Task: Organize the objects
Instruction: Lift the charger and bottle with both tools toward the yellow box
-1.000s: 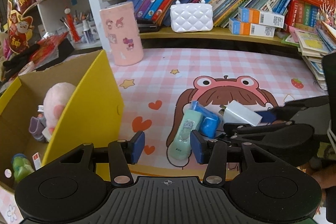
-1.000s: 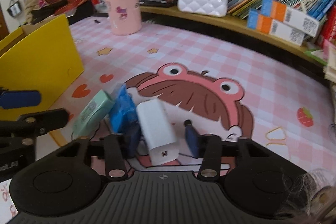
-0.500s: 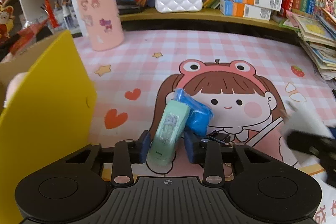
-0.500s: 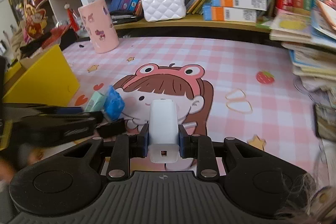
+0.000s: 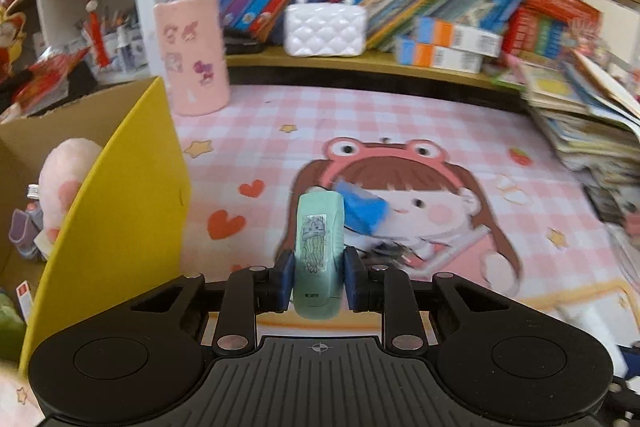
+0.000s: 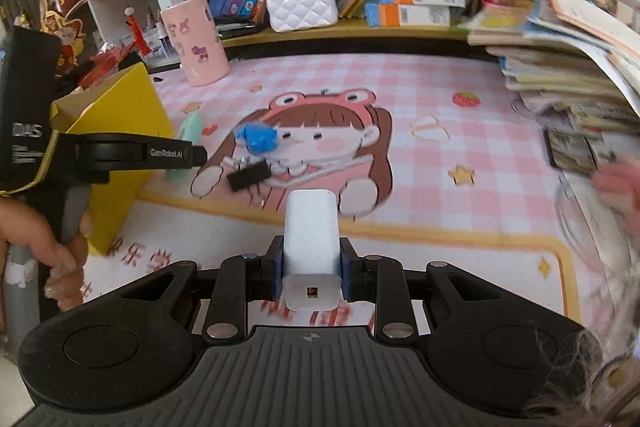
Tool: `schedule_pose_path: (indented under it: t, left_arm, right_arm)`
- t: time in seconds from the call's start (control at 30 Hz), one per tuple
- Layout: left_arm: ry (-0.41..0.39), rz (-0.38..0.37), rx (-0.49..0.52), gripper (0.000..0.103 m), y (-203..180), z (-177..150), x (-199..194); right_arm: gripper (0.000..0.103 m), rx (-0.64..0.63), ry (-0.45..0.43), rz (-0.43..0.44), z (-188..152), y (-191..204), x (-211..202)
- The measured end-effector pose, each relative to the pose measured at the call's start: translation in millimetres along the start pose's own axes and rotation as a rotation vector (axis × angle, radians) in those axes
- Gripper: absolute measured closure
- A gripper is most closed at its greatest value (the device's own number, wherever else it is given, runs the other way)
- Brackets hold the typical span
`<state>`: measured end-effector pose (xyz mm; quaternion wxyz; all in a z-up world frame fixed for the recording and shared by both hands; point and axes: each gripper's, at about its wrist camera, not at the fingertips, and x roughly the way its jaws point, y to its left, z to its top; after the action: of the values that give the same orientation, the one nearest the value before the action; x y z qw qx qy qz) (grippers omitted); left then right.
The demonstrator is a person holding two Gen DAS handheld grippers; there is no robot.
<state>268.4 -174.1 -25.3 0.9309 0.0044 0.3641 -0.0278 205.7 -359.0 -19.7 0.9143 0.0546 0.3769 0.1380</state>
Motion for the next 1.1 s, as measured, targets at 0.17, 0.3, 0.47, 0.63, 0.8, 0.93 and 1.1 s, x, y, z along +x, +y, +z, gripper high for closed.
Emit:
schedule_pose_path:
  t: [0.17,0.3,0.47,0.63,0.8,0.93,1.1]
  left_arm:
    - [-0.011,-0.069,0.043,0.079,-8,-15,-30]
    - [-0.001,-0.113,0.058,0.079,-7,-29,-50]
    - [0.001,-0.145,0.056,0.079,-2,-45,-71]
    - [0.002,-0.162,0.047,0.079,12,-62,-94]
    - [0.009,-0.166,0.043,0.079,31,-80,-121]
    - [0.028,-0.176,0.047,0.079,46,-100,-142]
    - [0.047,-0.198,0.052,0.079,61,-121,-160]
  right_arm:
    - [0.079,0.054,0.007,-0.036,-18,6,-19]
    - [0.079,0.056,0.005,-0.065,-31,15,-33]
    - [0.079,0.072,0.011,-0.082,-47,26,-44]
    - [0.079,0.064,0.004,-0.088,-60,45,-56]
    - [0.079,0.055,0.01,-0.106,-72,70,-67]
    - [0.079,0.054,0.001,-0.133,-82,92,-77]
    - [0.079,0.059,-0.003,-0.161,-98,115,-89]
